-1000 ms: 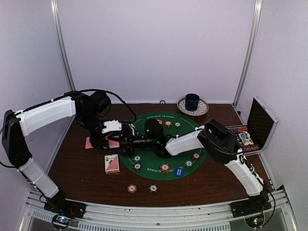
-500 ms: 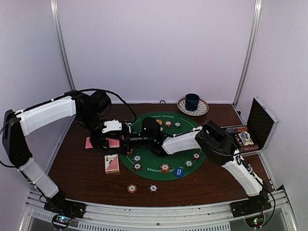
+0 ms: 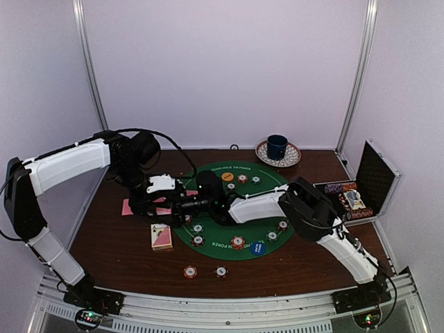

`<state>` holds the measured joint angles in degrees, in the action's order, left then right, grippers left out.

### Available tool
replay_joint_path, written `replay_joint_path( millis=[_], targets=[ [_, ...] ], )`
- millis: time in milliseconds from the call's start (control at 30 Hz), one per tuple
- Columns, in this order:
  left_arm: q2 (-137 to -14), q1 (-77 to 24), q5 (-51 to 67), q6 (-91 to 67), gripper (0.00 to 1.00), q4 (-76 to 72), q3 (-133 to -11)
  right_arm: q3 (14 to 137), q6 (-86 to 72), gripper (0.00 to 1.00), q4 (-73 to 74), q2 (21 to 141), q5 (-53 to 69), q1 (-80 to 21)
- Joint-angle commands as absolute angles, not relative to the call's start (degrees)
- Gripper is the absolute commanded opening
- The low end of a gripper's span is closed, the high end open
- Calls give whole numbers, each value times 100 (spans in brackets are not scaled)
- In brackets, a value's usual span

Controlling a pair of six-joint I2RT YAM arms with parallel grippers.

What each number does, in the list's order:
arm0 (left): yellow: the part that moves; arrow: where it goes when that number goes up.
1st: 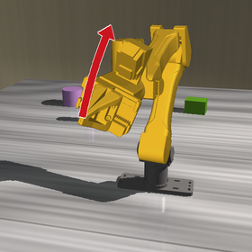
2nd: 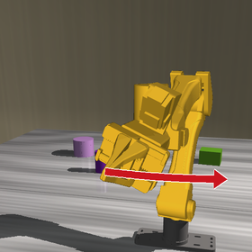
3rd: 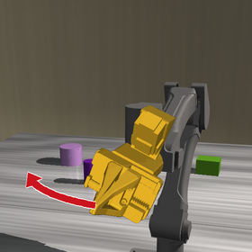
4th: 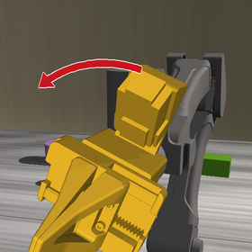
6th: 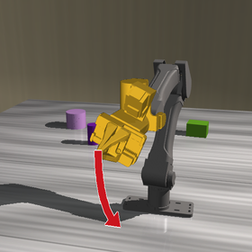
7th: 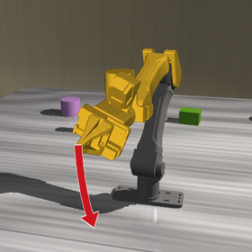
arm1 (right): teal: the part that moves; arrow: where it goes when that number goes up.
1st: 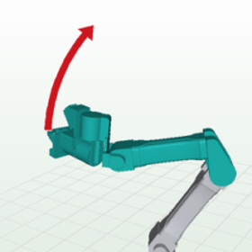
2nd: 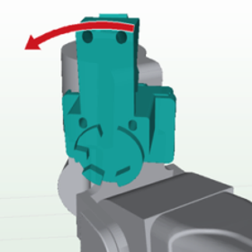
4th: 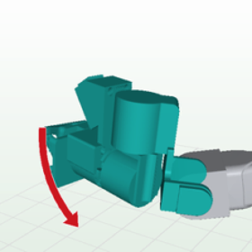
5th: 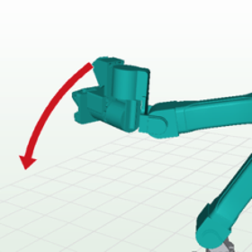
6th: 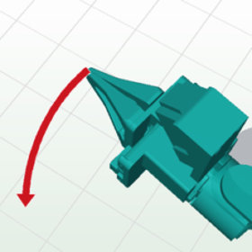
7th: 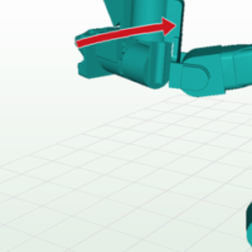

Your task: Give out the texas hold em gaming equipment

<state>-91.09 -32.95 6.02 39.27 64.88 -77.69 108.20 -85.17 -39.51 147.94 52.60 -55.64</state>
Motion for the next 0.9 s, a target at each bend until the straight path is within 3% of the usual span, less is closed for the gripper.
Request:
replay_joint_path(
  millis=[0,400,867],
  targets=[
    [-9119,-3313,615,3919,0,6520,-7941,10819,-8210,81,-3735,14805,5343,-5569],
    [-9088,-3313,571,3937,0,6533,-7927,10283,-7211,75,-2790,14294,5221,-5428],
    [-9118,-3313,559,3937,0,6532,-7882,9720,-7224,76,-3196,13809,5221,-5320]
  ],
)
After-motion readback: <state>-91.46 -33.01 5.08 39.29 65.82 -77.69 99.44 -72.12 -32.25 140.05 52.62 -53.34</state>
